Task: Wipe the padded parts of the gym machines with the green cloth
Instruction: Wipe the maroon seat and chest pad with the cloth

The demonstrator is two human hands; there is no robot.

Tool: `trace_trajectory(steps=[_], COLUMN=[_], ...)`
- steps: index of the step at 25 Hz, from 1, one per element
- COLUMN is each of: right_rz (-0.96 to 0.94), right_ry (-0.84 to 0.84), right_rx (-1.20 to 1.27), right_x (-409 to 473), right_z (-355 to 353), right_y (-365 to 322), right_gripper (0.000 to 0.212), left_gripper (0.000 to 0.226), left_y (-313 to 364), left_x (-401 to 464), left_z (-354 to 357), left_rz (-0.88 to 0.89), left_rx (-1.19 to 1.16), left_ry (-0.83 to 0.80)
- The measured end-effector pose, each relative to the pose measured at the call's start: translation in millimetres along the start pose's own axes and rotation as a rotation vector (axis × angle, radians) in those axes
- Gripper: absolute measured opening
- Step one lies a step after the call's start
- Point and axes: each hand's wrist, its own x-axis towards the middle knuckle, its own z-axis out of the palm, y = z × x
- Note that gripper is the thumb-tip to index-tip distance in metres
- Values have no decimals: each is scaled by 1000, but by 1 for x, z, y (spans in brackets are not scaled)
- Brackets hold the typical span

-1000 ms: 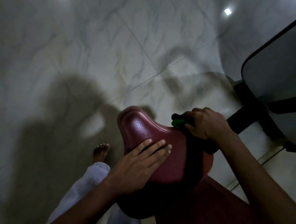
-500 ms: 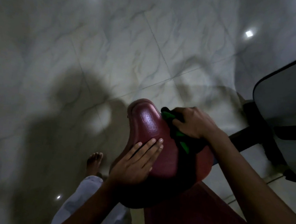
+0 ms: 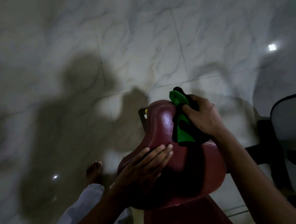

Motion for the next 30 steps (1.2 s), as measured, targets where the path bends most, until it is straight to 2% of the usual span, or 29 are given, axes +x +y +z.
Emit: trace_trajectory(steps=[3,5,8,11,16,18,22,25,28,30], right_rz=[44,-63,-419,-619,-1040,-1082,-1031,-961,-745,-561], right_ry=[-4,21,-66,-209,-337,-373,-468,-457,-297,-142], right_rx=[27,-17,-407,-846,-1412,-1522,-1565,-1371,-974,-664], right_x=[5,14,21,18,-10,-14,-14,-16,-20,-31], right_z=[-2,-2,1,0,43,58,83,69,25,-2], right_y=[-10,-28,-55,-76,-106,-107,-107,-111,-106,-92], right_gripper=[27,31,40,46,32,29,27,35,51,58], left_gripper=[63,63,66,66,63,62,65,61,51,47], left_y=[-3,-4,-9,-16,-14,-13,-16,-20,-29,-43], left_x=[-3,-11,-33,-64,-86,-88,-89,-83,-48,-11], left_z=[-3,-4,0,-1,0,2,5,-1,-31,-61], left_rz=[-27,-39,-55,-71,-93,-108,-124,-133,-354,-433], left_rx=[-45,-67,-109,-190,-206,-211,-256,-333,-570,-689], left_ry=[15,11,-52,-169,-220,-244,-289,-271,2,162])
